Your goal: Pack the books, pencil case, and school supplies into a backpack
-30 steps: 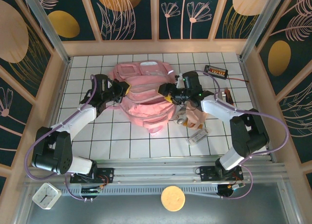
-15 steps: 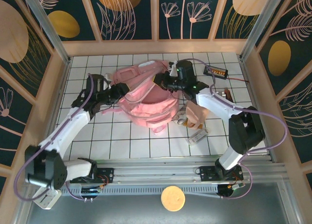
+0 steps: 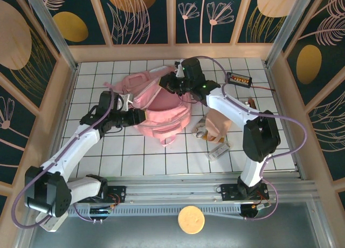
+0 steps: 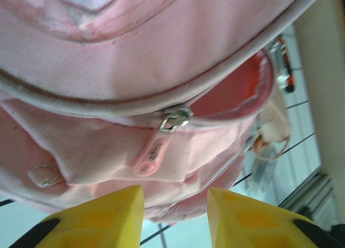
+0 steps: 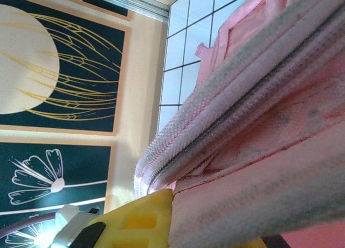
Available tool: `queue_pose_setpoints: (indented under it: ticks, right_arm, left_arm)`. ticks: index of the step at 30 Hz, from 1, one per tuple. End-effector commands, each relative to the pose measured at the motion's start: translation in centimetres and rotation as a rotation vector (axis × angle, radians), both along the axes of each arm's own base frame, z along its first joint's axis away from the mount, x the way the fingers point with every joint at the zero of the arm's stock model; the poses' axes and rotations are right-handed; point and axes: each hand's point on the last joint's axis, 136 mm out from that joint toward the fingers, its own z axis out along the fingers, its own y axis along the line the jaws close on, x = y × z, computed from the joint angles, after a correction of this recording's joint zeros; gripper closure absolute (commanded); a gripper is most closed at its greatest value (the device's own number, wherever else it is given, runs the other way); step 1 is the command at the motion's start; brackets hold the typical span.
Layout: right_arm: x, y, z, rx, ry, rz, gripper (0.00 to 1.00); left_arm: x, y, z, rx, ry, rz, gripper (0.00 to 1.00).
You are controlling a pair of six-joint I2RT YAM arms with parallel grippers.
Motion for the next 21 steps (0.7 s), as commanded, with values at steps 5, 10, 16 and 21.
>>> queue_pose_setpoints:
  ticks: [5,10,16,21]
  right_arm:
    - [0.3,1.2,6.6,0.106,-0.169,0.024,1.0]
    - [0.5,1.2,6.7,0.102,-0.165,0.014,1.0]
    - [0.5,1.8,6.9,0.101,-0.167,0.019,1.0]
    - [0.2,2.3,7.1,0.106,-0.163,0.025,1.0]
  left_arm:
    - [1.2,0.7,-0.9,0.151,-0.027,-0.076,0.61]
    - [2.1,-0.2,-0.6,0.141,-0.034,-0.121,0.59]
    - [3.2,-0.7,-0.5,0.148,-0.044,-0.138,0.56]
    - [3.9,-0.9,-0.5,0.158,-0.042,-0.142,0.58]
